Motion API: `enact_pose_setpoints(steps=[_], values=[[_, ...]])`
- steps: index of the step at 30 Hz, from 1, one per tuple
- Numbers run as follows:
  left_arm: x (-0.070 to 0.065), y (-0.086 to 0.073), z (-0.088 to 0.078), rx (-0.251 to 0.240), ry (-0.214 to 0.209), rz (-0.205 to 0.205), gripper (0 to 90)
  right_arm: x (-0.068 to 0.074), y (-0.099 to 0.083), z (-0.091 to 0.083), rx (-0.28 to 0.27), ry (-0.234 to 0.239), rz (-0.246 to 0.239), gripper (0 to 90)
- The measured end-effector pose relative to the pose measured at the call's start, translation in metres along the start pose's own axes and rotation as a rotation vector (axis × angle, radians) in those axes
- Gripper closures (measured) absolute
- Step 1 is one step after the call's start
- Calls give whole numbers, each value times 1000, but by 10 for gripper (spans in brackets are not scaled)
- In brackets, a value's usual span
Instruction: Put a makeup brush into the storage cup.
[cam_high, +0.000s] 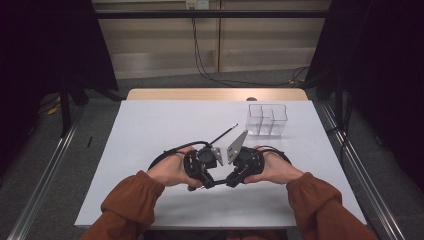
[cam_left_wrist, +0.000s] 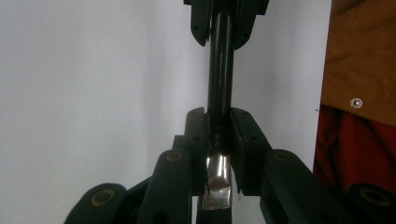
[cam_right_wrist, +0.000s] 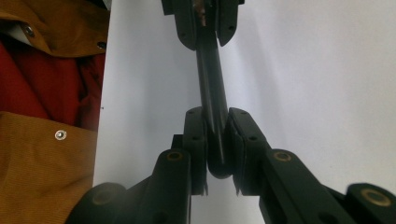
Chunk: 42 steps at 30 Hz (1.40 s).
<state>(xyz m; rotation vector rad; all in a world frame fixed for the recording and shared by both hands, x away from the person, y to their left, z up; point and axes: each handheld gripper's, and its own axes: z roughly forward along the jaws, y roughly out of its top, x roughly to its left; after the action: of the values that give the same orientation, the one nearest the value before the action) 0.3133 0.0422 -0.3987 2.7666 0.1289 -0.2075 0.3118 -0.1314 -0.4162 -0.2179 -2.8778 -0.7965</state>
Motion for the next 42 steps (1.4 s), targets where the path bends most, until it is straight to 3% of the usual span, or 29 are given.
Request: enact_pose_setpoints(steps=[5, 8, 11, 12, 14, 15, 24, 26, 28, 31, 39, 42], values=[[0, -1, 2, -15, 9, -14, 770, -3, -1, 1, -16, 5, -12, 792], [4, -4, 1, -32, -15, -20, 756, -1, -1, -1, -17, 18, 3, 800], [5, -6, 1, -66, 8, -22, 750, -1, -1, -2, -16, 22, 15, 801], [6, -6, -1, -58, -2, -19, 746, -3, -2, -2, -30, 6, 1, 801], [6, -9, 0, -89, 5, -32, 719, -2, -3, -4, -19, 17, 25, 801], [7, -9, -1, -92, 14, -18, 719, -2, -3, -4, -19, 17, 25, 801], [10, -21, -5, -157, 60, -48, 524, -4, -5, -6, -46, -4, 30, 801], [10, -25, -6, -169, 78, -63, 408, -3, -7, -8, -42, -8, 40, 801], [11, -29, -6, -192, 85, -78, 392, -2, -8, -9, -41, -10, 46, 801], [12, -34, -7, -220, 113, -107, 277, -4, -11, -11, -48, -15, 53, 801], [13, -45, -15, -267, 180, -151, 120, -5, -16, -11, -58, -29, 68, 801], [12, -51, -18, -299, 198, -175, 111, -4, -21, -12, -65, -29, 85, 800]])
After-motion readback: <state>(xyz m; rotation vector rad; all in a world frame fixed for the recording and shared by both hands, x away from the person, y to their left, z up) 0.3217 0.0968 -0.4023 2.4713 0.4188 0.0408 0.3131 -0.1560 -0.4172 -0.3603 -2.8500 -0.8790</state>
